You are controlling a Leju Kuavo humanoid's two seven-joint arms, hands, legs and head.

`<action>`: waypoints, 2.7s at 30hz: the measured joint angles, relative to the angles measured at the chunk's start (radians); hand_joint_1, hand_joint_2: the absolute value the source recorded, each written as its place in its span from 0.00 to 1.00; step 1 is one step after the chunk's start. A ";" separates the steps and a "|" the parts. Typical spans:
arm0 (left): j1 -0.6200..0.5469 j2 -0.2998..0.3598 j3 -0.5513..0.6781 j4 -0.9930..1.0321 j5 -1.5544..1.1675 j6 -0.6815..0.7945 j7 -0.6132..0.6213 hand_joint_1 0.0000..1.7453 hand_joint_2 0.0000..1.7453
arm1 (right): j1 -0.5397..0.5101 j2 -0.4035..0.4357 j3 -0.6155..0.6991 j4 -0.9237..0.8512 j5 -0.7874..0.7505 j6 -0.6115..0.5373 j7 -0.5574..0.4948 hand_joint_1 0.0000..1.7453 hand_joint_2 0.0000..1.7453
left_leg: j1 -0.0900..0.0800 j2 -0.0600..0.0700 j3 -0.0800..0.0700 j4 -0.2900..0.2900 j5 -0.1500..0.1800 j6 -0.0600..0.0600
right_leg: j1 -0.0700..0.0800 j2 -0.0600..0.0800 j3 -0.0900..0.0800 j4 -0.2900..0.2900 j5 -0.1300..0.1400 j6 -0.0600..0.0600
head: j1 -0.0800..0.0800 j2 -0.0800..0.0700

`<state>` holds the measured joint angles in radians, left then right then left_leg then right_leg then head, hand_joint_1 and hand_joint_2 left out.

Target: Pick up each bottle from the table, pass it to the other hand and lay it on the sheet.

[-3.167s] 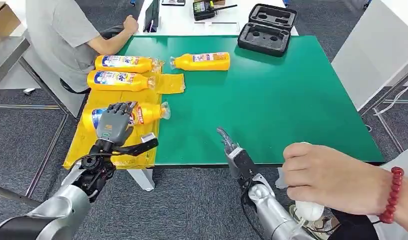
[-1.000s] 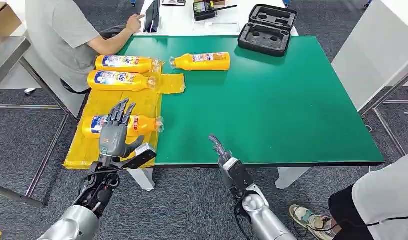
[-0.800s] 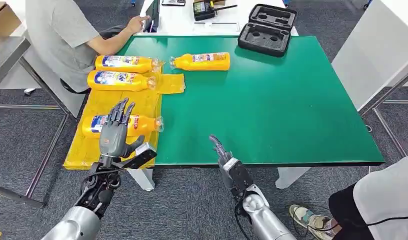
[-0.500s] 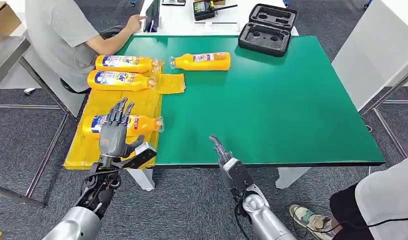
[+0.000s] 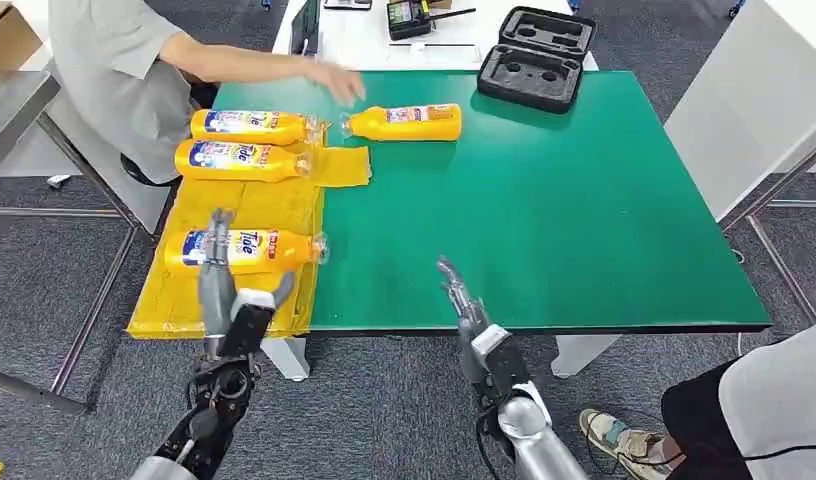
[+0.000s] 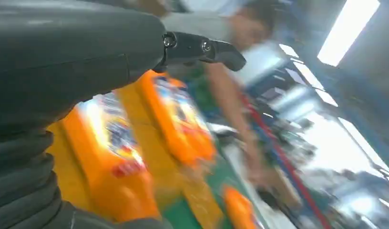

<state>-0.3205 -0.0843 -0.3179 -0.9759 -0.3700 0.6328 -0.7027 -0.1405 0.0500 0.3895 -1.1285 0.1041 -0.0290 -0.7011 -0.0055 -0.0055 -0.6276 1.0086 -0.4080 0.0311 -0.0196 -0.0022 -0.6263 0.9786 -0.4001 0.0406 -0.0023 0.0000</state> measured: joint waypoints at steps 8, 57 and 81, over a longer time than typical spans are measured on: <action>0.172 0.020 -0.118 -0.347 0.226 -0.216 -0.001 0.00 1.00 | 0.130 0.028 -0.100 -0.295 -0.046 -0.090 0.000 0.00 0.00 | 0.000 0.001 0.000 0.000 0.000 0.000 | 0.000 0.000 -0.001 0.000 0.000 0.000 | 0.000 0.000; 0.259 -0.069 -0.135 -0.446 0.280 -0.415 0.000 0.00 1.00 | 0.040 0.004 -0.165 -0.242 0.199 -0.303 0.043 0.00 1.00 | 0.000 0.001 0.001 0.000 0.000 0.000 | 0.000 0.001 0.000 0.000 0.001 0.000 | -0.001 0.000; 0.164 -0.102 -0.171 -0.405 0.311 -0.416 0.001 0.00 1.00 | -0.404 -0.063 -0.166 0.463 0.404 -0.116 0.063 0.00 1.00 | 0.000 0.001 0.001 0.000 0.001 0.001 | 0.000 0.000 0.000 0.000 0.002 0.001 | 0.000 0.000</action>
<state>-0.1570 -0.1865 -0.4887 -1.3806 -0.0591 0.2171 -0.7019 -0.5443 -0.0130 0.2232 -0.6660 0.5081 -0.1449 -0.6386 -0.0057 -0.0048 -0.6271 1.0088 -0.4066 0.0323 -0.0197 -0.0021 -0.6259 0.9787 -0.3985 0.0414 -0.0023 0.0000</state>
